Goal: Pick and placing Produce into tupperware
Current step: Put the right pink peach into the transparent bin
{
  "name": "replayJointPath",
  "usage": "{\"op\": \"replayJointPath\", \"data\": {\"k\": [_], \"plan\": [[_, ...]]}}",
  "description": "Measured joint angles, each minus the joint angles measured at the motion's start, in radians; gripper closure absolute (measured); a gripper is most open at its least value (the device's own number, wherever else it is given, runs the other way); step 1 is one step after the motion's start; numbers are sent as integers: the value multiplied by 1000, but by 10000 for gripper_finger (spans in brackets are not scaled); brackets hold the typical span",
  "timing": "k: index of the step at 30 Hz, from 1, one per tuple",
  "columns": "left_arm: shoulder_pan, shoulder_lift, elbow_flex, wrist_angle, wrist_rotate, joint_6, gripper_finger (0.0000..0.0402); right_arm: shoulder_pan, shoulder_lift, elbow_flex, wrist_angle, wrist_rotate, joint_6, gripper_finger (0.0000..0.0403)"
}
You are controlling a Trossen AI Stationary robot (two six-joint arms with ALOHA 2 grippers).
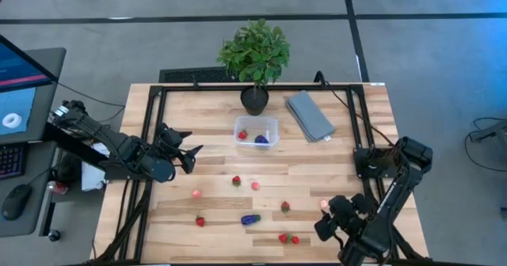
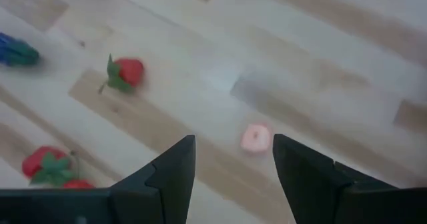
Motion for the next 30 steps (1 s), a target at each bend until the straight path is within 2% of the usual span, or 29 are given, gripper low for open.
{"op": "replayJointPath", "data": {"k": [9,13,20,26,30], "plan": [[19,0,0,48,0,41,107,-30,-36,0,19,-151,69,177],[30,0,0,68,2,72,107,-87,-69,0,18,-175,75,177],[31,0,0,75,44,90,107,-203,-119,0,-73,-346,85,177],[31,0,0,67,53,104,107,-269,-160,0,-121,-365,83,178],[31,0,0,66,53,132,107,-306,-168,-28,-83,-375,65,178]]}}
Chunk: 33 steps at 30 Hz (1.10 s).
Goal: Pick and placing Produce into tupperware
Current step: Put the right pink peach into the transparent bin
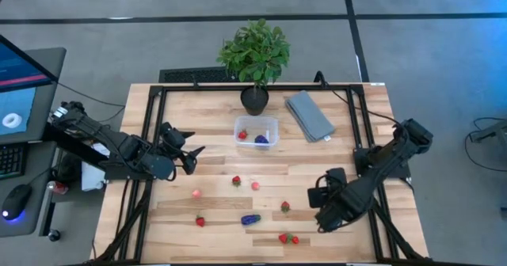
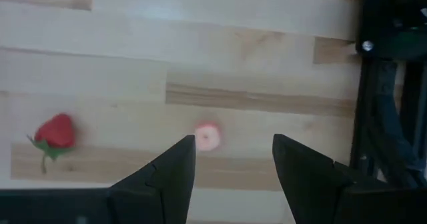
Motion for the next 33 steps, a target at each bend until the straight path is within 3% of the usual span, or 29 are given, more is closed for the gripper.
{"op": "replayJointPath", "data": {"k": [10,23,33], "plan": [[0,0,0,-33,1,11,107,-33,3,-99,153,-54,0,180],[0,0,0,-47,1,8,107,-52,4,-222,317,-58,-27,217],[0,0,0,-59,1,-13,107,-52,4,-307,444,-73,-36,195]]}}
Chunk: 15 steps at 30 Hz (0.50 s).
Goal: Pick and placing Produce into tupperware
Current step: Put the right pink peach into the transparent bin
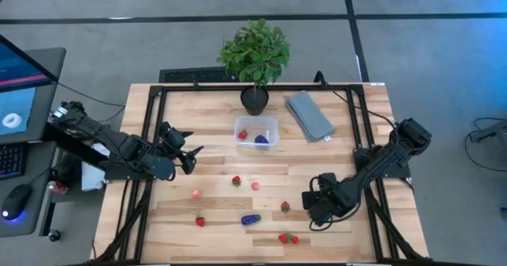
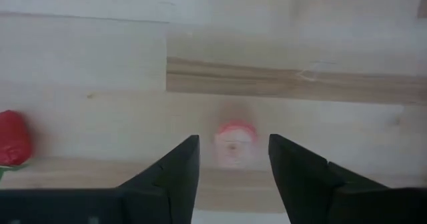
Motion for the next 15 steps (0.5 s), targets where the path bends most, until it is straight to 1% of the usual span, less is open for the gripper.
{"op": "replayJointPath", "data": {"k": [7,10,15], "plan": [[0,0,0,0,0,-3,107,13,0,-2,-1,-20,0,178],[0,0,0,0,-1,-3,107,15,0,-27,42,-47,2,176],[0,0,0,0,-2,-3,107,19,0,-40,82,-51,10,177]]}}
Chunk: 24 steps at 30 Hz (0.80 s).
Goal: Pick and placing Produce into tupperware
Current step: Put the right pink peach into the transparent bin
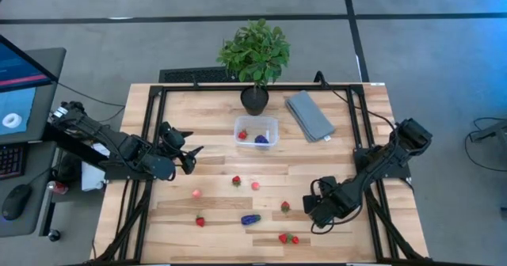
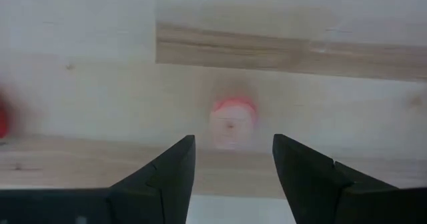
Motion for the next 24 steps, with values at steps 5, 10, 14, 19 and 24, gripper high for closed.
{"op": "replayJointPath", "data": {"k": [5,10,14,19,24], "plan": [[0,0,0,0,0,0,107,0,0,0,-8,0,0,177],[0,0,0,0,0,-5,107,3,0,-3,-7,-1,0,177],[0,0,0,0,-1,-5,107,2,0,-21,11,-3,1,177],[0,0,0,0,0,-5,107,-2,0,-46,50,-3,1,177],[0,0,0,0,4,-5,107,-2,0,-71,103,-3,1,177]]}}
